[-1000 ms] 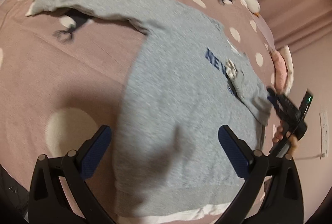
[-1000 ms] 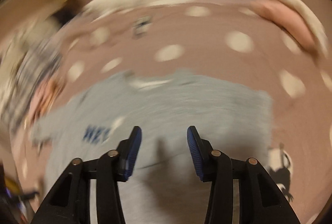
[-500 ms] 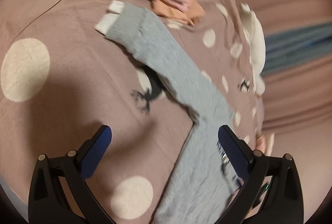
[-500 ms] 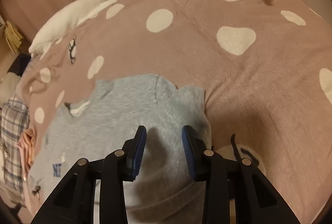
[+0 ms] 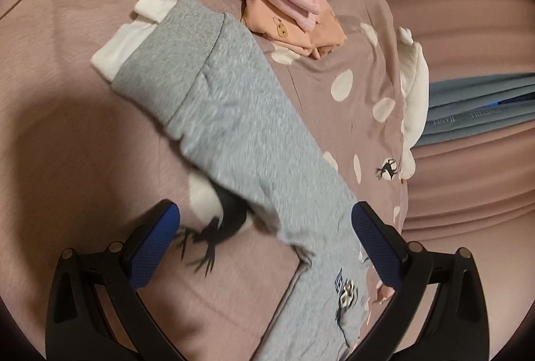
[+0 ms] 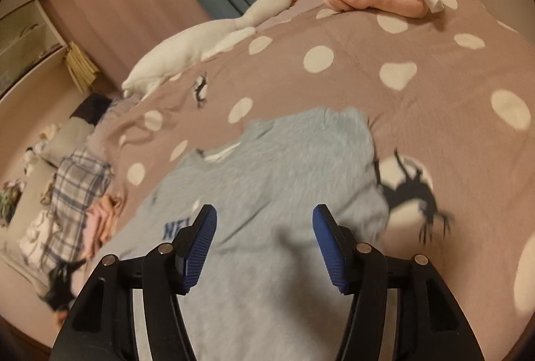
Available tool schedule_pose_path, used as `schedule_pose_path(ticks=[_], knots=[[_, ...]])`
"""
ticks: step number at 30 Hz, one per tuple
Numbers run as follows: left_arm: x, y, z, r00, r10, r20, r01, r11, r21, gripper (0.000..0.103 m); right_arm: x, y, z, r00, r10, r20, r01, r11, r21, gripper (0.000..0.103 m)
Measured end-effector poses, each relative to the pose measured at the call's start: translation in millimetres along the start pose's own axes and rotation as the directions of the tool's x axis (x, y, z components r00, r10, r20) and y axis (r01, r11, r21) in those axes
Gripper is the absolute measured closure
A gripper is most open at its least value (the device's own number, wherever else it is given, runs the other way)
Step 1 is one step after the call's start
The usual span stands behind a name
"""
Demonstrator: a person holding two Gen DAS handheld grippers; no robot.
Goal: Fold small clothes
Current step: 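Grasp the other sleeve cuff with the left gripper and fold it across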
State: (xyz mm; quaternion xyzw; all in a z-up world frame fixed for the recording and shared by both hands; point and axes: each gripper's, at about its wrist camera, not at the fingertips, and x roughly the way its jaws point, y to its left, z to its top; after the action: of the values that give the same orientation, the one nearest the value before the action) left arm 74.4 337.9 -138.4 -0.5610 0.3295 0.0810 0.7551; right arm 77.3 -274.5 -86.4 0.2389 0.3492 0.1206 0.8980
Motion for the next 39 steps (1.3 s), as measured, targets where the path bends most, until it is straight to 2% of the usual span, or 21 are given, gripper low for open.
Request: schedule_pose_path(ticks=[3,10,14,16,18,21,23,25,28,31,35,39], knots=[[2,1,8,1.0,-0.017,0.015,0.017,1.0,-0.01,0.0,-8,9,-5,1.0,-0.023,-0.002,0.023,0.999,-0.036,0.044],[10,4,31,0.999,-0.032,0.018,0.033,0.999,-0.034,0.0,-8,27,-11,1.0,0.005,-0.006,-0.005,1.0,-0.013,0.044],[11,5,40,0.999,-0.032,0.019,0.033,0.999,-0.04,0.001,3,51,-22,0.999,-0.001,-0.041,-0.003,0.996,-0.084,0.044],[13,4,44,1.0,-0.007,0.024,0.008,1.0,-0.025,0.003,10,63,-27,0.998,0.007,-0.067,-0.015,0.993,-0.118,0.044],[16,-1,47,0.998,0.053,0.032,-0.054,0.998,0.015,0.01,17,72,-31,0.995,0.021,-0.098,-0.034,0.991,-0.131,0.044],[19,-9,47,0.986,0.161,0.052,-0.165,0.983,0.083,0.032,22,83,-36,0.992,0.033,-0.121,-0.052,0.986,-0.159,0.044],[22,-10,47,0.974,0.216,0.061,-0.222,0.969,0.107,0.062,24,89,-39,0.991,0.037,-0.129,-0.06,0.982,-0.177,0.044],[23,-5,48,0.968,0.243,0.064,-0.249,0.963,0.106,0.078,25,94,-42,0.99,0.041,-0.133,-0.066,0.98,-0.188,0.044],[19,3,50,0.97,0.233,0.071,-0.238,0.968,0.08,0.087,27,97,-45,0.99,0.031,-0.14,-0.06,0.977,-0.204,0.044],[13,-4,47,0.968,0.233,0.091,-0.242,0.964,0.111,0.09,24,98,-47,0.991,0.019,-0.133,-0.05,0.972,-0.229,0.044],[4,-36,37,0.965,0.218,0.146,-0.245,0.948,0.205,0.091,18,93,-45,0.993,0.019,-0.116,-0.044,0.973,-0.226,0.044],[0,-79,20,0.968,0.178,0.177,-0.231,0.909,0.347,0.093,11,83,-44,0.995,-0.002,-0.098,-0.02,0.977,-0.214,0.044]])
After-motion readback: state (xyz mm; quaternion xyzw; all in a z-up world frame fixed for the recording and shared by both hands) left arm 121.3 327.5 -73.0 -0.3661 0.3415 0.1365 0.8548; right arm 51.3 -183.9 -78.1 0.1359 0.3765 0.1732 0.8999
